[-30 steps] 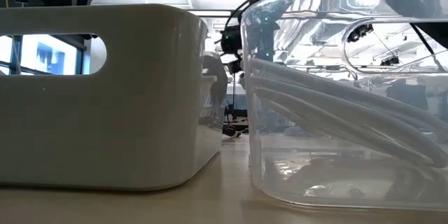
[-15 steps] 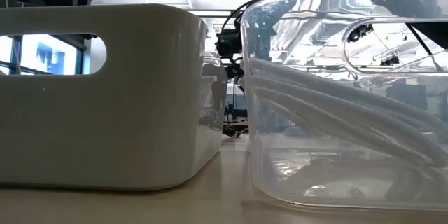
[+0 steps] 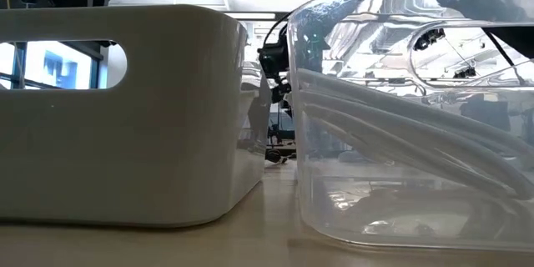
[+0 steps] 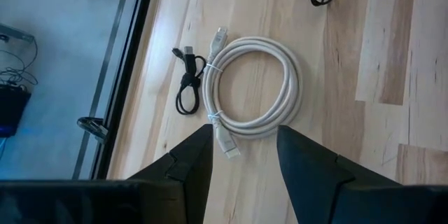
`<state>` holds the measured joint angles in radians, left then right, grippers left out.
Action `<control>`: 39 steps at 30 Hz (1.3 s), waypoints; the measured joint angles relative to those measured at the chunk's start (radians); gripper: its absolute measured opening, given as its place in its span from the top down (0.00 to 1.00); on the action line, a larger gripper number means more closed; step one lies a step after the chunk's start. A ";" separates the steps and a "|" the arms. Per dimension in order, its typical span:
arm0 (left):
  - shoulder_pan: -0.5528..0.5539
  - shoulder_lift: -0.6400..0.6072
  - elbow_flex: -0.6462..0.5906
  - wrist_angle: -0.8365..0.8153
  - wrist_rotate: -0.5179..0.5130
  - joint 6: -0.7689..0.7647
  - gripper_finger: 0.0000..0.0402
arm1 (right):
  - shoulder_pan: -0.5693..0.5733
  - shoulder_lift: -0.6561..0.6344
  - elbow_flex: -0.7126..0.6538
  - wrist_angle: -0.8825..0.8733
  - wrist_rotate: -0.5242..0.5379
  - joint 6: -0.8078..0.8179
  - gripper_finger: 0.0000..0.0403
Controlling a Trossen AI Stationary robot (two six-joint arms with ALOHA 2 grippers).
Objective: Pick & Place USB Port
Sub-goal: Put the black USB cable into the gray bin
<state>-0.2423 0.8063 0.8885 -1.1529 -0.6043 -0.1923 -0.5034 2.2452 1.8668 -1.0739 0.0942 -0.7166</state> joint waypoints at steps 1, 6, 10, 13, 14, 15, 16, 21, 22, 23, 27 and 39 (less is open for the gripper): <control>0.000 0.000 0.000 0.000 0.000 0.000 0.62 | 0.000 0.000 -0.004 -0.001 -0.007 0.002 0.38; 0.000 0.000 0.000 0.000 0.000 0.000 0.62 | 0.000 0.000 -0.018 0.005 -0.017 0.011 0.38; 0.000 0.000 0.000 0.000 0.001 0.000 0.62 | 0.000 0.000 -0.018 0.039 -0.022 0.030 0.38; 0.000 0.000 0.000 0.000 0.001 0.000 0.62 | 0.000 0.000 -0.018 0.045 -0.046 0.044 0.38; 0.000 0.000 0.000 0.001 0.001 -0.001 0.62 | 0.000 0.000 -0.018 0.044 -0.049 0.045 0.38; 0.000 0.000 0.000 0.001 0.001 -0.001 0.62 | 0.000 0.000 -0.018 0.047 -0.048 0.045 0.38; 0.000 0.000 0.000 0.002 0.001 -0.003 0.62 | 0.000 0.000 -0.018 0.049 -0.048 0.045 0.38; 0.000 0.000 0.000 0.002 0.004 -0.015 0.62 | 0.000 0.000 -0.018 0.057 -0.048 0.047 0.38; 0.000 0.000 0.000 0.002 0.004 -0.015 0.62 | 0.000 0.001 -0.018 0.058 -0.047 0.047 0.38; 0.000 0.000 0.000 0.002 0.004 -0.015 0.62 | 0.000 0.006 -0.018 0.062 -0.046 0.050 0.38; 0.000 0.000 0.000 0.002 0.004 -0.015 0.62 | -0.001 0.038 -0.017 0.058 -0.044 0.084 0.38; 0.000 0.000 0.000 0.000 0.014 -0.015 0.62 | -0.006 0.072 -0.016 0.083 -0.034 0.114 0.51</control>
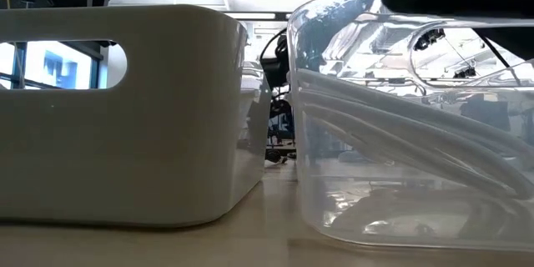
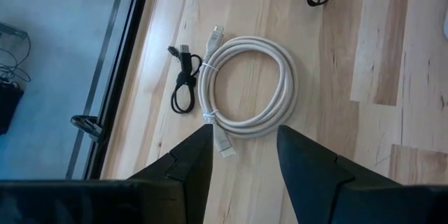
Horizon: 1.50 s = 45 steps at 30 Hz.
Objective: Pick & Place USB Port
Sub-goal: Put the black USB cable into the gray bin
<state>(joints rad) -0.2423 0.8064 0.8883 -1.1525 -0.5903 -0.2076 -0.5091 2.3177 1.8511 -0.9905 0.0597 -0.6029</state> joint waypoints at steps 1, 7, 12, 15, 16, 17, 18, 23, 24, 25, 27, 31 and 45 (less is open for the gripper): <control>0.000 0.000 0.000 0.000 0.000 0.000 0.62 | 0.000 0.000 0.000 0.004 0.006 0.001 0.57; 0.000 0.000 0.000 -0.002 -0.002 0.000 0.62 | -0.002 0.002 0.000 0.027 0.048 0.002 0.96; 0.000 0.000 0.000 -0.002 -0.004 0.000 0.62 | -0.001 0.001 0.000 0.020 0.061 0.063 0.99; 0.000 0.000 0.000 -0.002 -0.005 0.000 0.62 | 0.005 -0.002 0.003 0.009 0.064 0.102 0.99; 0.000 0.000 0.000 -0.001 -0.005 0.000 0.62 | 0.007 -0.005 0.005 0.000 0.063 0.105 0.99; 0.000 0.000 0.000 -0.001 -0.005 0.000 0.62 | 0.012 -0.008 0.007 -0.007 0.063 0.109 0.99; 0.000 0.000 0.000 0.000 -0.005 0.000 0.62 | 0.019 -0.014 0.011 -0.011 0.074 0.113 0.99; 0.000 0.001 0.000 0.005 -0.005 -0.007 0.62 | 0.058 -0.091 0.042 0.004 0.091 0.109 1.00; 0.000 0.001 0.000 0.007 -0.005 -0.007 0.62 | 0.067 -0.108 0.050 0.005 0.091 0.109 1.00; 0.000 0.001 0.000 0.012 -0.005 -0.007 0.62 | 0.075 -0.125 0.058 0.007 0.091 0.109 1.00; 0.000 0.001 0.000 0.029 -0.004 -0.007 0.62 | 0.096 -0.167 0.077 0.011 0.092 0.109 1.00; 0.000 0.001 0.000 0.077 -0.003 -0.003 0.62 | 0.148 -0.271 0.111 0.020 0.110 0.110 1.00; 0.000 -0.028 0.000 0.646 0.088 0.401 0.62 | 0.368 -0.569 0.127 0.075 0.134 0.243 1.00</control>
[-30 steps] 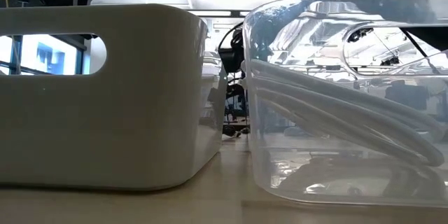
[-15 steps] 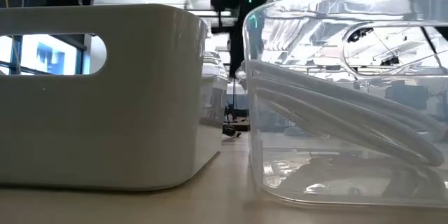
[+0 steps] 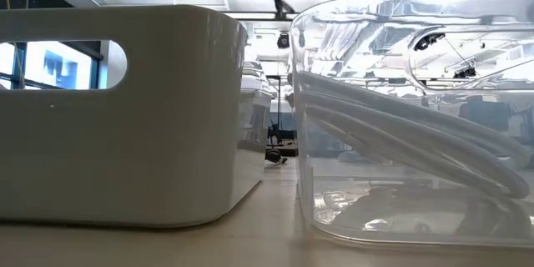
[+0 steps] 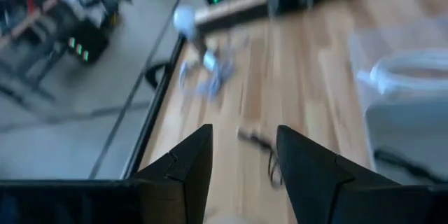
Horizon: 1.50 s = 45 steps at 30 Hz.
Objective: Pick & Place USB Port
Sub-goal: Put the black USB cable into the gray bin
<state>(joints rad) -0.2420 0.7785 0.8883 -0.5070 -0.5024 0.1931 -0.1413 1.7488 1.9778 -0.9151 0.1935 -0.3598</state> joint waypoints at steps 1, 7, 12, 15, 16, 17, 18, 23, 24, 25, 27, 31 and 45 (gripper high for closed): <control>0.000 -0.006 0.000 0.025 0.011 0.018 0.62 | 0.019 -0.009 0.000 0.005 -0.002 0.009 1.00; 0.000 -0.014 0.000 0.183 0.137 0.111 0.62 | 0.136 -0.030 0.000 0.075 -0.049 0.045 1.00; 0.000 -0.006 0.000 0.290 0.255 0.121 0.62 | 0.225 -0.030 -0.001 0.203 -0.104 0.046 1.00; 0.000 0.000 0.000 0.313 0.253 0.121 0.62 | 0.263 -0.030 -0.001 0.256 -0.149 0.042 1.00; 0.000 0.000 0.000 0.322 0.247 0.121 0.62 | 0.273 -0.030 -0.001 0.272 -0.164 0.041 1.00; 0.000 0.000 0.000 0.336 0.234 0.121 0.62 | 0.281 -0.030 -0.001 0.286 -0.184 0.041 1.00; 0.000 0.003 0.000 0.350 0.221 0.121 0.62 | 0.287 -0.030 -0.001 0.292 -0.207 0.041 1.00; 0.001 0.027 0.000 0.413 0.155 0.121 0.62 | 0.288 -0.030 -0.001 0.300 -0.336 0.045 1.00; 0.002 0.032 0.000 0.431 0.155 0.121 0.62 | 0.286 -0.030 -0.001 0.305 -0.351 0.049 1.00; 0.009 0.038 0.000 0.447 0.155 0.121 0.62 | 0.285 -0.030 -0.001 0.308 -0.369 0.059 1.00; 0.028 0.055 0.000 0.477 0.184 0.115 0.62 | 0.283 -0.030 -0.001 0.321 -0.407 0.071 1.00; 0.076 0.098 0.000 0.521 0.279 0.057 0.62 | 0.286 -0.030 -0.001 0.349 -0.490 0.082 1.00; 0.118 0.192 0.000 0.629 0.493 0.005 0.62 | 0.286 -0.030 -0.001 0.337 -0.557 0.103 1.00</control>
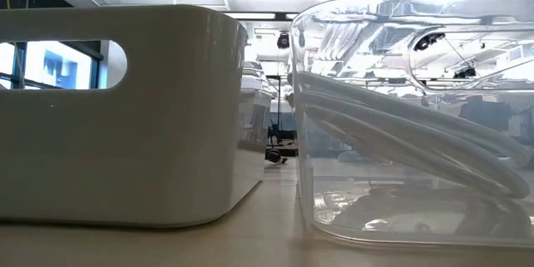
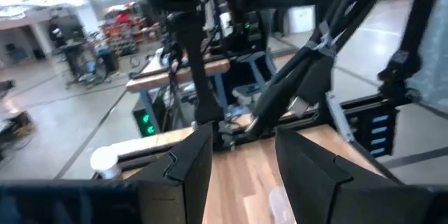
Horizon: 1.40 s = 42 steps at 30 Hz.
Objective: Pick & Place USB Port
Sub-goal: Put the black USB cable into the gray bin
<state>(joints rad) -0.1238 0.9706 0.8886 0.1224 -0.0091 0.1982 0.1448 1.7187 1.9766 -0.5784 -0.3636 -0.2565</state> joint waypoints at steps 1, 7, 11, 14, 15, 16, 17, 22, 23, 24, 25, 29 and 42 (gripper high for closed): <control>0.000 0.002 0.000 0.002 0.011 0.000 0.62 | 0.000 0.000 0.000 0.000 -0.015 0.005 1.00; 0.000 0.015 0.000 0.017 0.061 0.000 0.62 | 0.000 0.000 0.000 0.017 -0.062 0.021 1.00; 0.000 0.023 0.000 0.021 0.061 0.002 0.62 | 0.000 0.000 0.000 0.015 -0.062 0.030 1.00; 0.000 0.026 0.001 0.050 0.080 0.003 0.62 | -0.002 0.000 0.000 0.015 -0.061 0.025 1.00; 0.000 0.027 0.001 0.050 0.087 0.003 0.62 | -0.002 0.000 0.000 0.017 -0.060 0.024 1.00; 0.000 0.029 0.001 0.048 0.093 0.003 0.62 | -0.001 0.000 0.000 0.019 -0.061 0.024 1.00; 0.000 0.031 0.000 0.048 0.100 0.003 0.62 | -0.001 0.000 0.000 0.025 -0.061 0.024 1.00; 0.000 0.048 0.000 0.056 0.122 0.003 0.62 | -0.005 0.000 0.000 0.038 -0.084 0.021 1.00; 0.000 0.056 0.000 0.068 0.135 0.003 0.62 | -0.007 0.000 0.000 0.045 -0.093 0.022 1.00; 0.000 0.062 0.001 0.077 0.143 0.002 0.62 | -0.009 0.000 0.000 0.053 -0.101 0.024 1.00; 0.000 0.067 0.000 0.076 0.156 -0.001 0.62 | -0.013 0.000 0.000 0.060 -0.108 0.029 1.00; 0.000 0.096 0.000 0.152 0.207 -0.005 0.62 | -0.016 0.000 0.000 0.060 -0.115 0.030 1.00; 0.083 0.117 0.000 0.233 0.329 -0.102 0.62 | -0.017 0.000 0.000 0.060 -0.163 0.022 1.00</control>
<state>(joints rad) -0.0404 1.0874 0.8886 0.3552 0.3200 0.0960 0.1280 1.7184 1.9770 -0.5186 -0.5269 -0.2344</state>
